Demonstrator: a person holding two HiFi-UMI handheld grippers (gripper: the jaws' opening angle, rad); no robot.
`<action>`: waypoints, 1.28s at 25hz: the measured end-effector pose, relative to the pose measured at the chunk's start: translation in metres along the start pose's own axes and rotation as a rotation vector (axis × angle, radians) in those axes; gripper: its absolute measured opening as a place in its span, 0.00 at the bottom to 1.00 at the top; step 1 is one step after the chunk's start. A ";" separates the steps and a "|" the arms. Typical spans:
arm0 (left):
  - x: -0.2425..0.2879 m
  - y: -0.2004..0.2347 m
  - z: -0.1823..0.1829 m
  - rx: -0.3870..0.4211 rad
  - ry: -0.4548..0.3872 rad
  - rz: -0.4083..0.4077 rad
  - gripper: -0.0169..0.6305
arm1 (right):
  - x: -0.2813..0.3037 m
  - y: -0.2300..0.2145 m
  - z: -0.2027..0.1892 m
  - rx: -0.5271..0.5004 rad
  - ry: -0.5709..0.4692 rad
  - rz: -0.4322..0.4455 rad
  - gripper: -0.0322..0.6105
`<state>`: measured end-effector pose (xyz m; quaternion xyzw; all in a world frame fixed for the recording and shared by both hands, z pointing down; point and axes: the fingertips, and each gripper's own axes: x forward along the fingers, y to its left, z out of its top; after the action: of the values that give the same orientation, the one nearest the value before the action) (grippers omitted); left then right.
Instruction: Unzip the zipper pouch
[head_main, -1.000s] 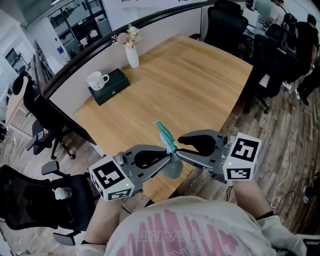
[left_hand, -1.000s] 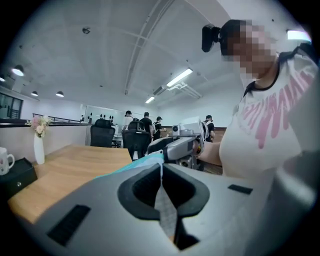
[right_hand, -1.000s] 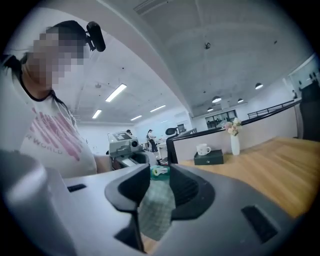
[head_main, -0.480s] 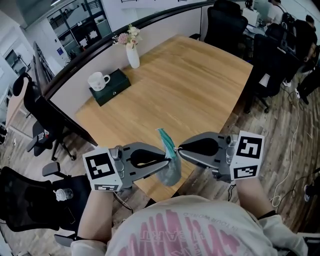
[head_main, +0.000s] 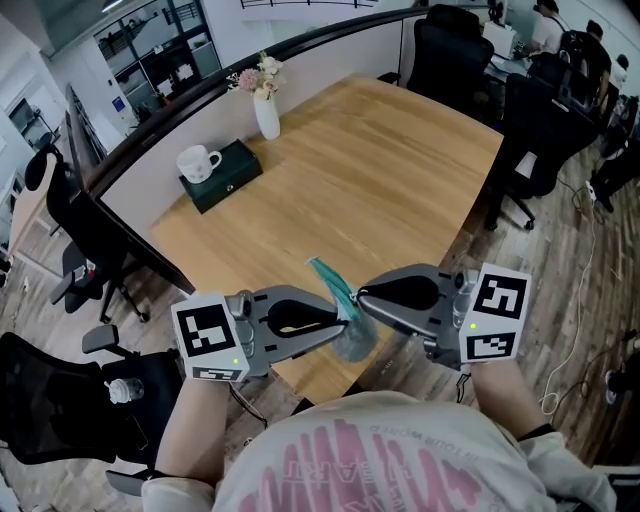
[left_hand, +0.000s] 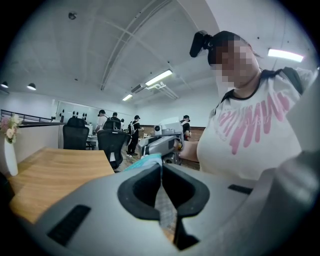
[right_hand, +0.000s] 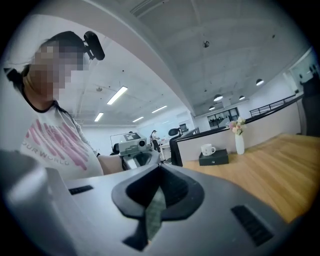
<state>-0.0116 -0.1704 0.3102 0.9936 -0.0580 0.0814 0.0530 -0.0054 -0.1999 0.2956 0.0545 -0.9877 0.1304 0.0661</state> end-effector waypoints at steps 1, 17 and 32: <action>0.000 -0.001 0.000 0.002 0.002 -0.004 0.05 | 0.001 0.000 -0.001 -0.010 0.008 -0.013 0.05; -0.002 -0.008 -0.007 -0.012 -0.006 -0.037 0.05 | 0.000 -0.009 -0.012 0.017 0.026 -0.144 0.05; 0.002 -0.015 -0.018 -0.042 -0.012 -0.085 0.05 | -0.006 -0.027 -0.032 0.091 0.034 -0.232 0.05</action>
<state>-0.0103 -0.1539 0.3272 0.9943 -0.0178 0.0716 0.0771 0.0073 -0.2166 0.3323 0.1690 -0.9667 0.1674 0.0948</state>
